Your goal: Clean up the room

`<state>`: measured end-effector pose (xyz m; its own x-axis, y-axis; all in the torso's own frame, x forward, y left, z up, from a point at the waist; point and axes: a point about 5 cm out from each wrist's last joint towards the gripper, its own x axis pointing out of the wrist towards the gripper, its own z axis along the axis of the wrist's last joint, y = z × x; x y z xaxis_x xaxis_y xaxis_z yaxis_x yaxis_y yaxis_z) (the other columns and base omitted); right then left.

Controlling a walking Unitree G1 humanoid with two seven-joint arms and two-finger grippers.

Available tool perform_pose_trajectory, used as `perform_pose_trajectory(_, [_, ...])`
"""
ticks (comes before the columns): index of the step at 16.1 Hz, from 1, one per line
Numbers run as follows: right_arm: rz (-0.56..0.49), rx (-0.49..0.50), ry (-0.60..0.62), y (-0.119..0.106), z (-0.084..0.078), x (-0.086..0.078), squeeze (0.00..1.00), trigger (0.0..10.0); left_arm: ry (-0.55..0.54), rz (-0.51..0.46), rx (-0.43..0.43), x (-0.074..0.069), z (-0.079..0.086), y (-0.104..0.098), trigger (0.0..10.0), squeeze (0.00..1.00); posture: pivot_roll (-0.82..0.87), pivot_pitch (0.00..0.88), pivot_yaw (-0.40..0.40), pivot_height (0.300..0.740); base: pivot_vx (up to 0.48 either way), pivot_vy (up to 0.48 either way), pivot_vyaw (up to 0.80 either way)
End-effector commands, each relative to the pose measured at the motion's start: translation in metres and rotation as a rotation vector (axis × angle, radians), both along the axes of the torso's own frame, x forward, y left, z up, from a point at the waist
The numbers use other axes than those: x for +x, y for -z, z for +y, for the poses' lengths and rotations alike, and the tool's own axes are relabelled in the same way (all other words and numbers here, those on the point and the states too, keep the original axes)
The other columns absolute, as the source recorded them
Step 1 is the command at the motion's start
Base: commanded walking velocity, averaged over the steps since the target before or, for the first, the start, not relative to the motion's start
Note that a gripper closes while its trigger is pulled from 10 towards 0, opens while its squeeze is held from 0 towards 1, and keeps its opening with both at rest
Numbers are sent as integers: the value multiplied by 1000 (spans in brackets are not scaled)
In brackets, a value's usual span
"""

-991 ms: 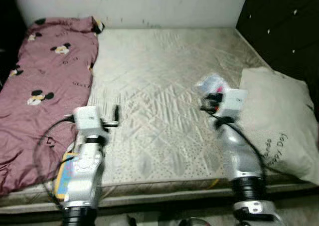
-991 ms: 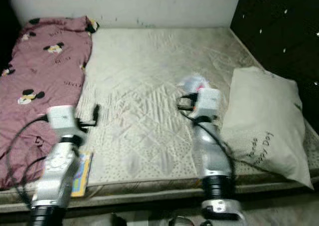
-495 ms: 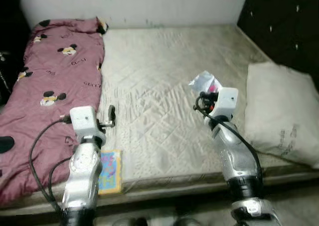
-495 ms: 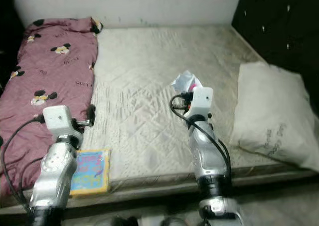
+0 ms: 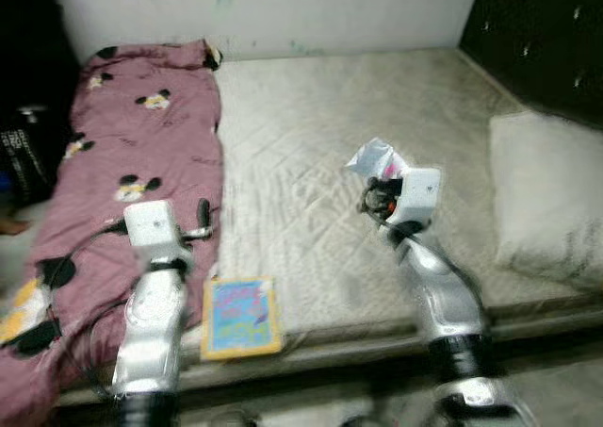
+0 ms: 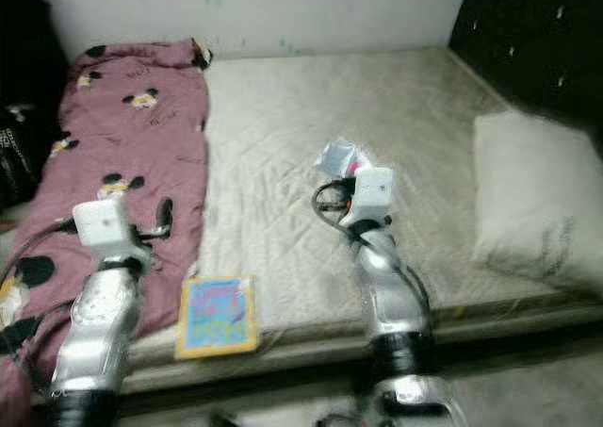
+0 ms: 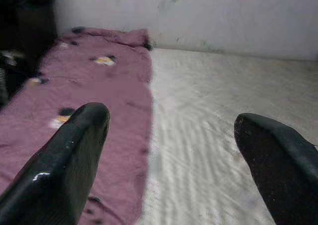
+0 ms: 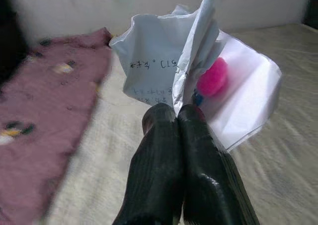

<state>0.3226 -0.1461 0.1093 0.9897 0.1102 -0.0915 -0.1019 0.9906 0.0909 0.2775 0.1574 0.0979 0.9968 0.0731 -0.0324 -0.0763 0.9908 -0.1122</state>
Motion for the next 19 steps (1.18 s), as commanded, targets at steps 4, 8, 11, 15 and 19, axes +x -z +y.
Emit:
perform_pose_trajectory(4, [-19,2,-33,-3,10,6,0,10000,-33,-18,57,-2,13,0,10000,0,-30,0,15,740,0,0,0])
perform_pose_trajectory(8, [-13,-15,-61,2,10,11,0,10000,-39,-10,78,-1,13,7,10000,0,-8,0,8,740,0,0,0])
perform_pose_trajectory(11, [-7,-20,-76,6,11,15,0,10000,-53,-10,96,1,16,13,10000,0,4,0,9,740,0,0,0])
perform_pose_trajectory(15, [-26,-48,-111,7,14,15,0,10000,-56,-10,56,6,16,14,10000,0,-12,0,10,740,0,0,0])
perform_pose_trajectory(19, [-22,-67,-116,13,13,10,0,10000,-46,-9,52,7,12,18,10000,0,-27,0,16,740,0,61,708])
